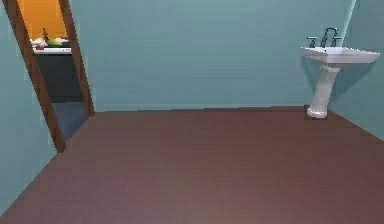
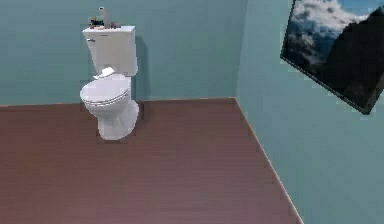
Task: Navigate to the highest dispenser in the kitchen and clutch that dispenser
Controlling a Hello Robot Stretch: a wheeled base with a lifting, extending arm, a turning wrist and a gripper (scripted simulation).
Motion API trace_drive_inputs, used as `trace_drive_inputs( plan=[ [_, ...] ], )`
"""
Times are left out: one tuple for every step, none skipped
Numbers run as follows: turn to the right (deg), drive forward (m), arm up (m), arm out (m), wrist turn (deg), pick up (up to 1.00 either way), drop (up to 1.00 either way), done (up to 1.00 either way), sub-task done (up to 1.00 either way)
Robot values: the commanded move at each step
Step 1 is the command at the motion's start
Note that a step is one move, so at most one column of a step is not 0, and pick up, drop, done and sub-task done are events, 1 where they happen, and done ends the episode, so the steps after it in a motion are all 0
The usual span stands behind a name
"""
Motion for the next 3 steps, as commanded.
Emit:
trace_drive_inputs(
  plan=[
    [0.0, 0.65, 0.00, 0.00, 0.0, 0.00, 0.00, 0.00, 0.00],
    [-33.0, 0.00, 0.00, 0.00, 0.0, 0.00, 0.00, 0.00, 0.00],
    [0.0, 1.00, 0.00, 0.00, 0.0, 0.00, 0.00, 0.00, 0.00]
  ],
)
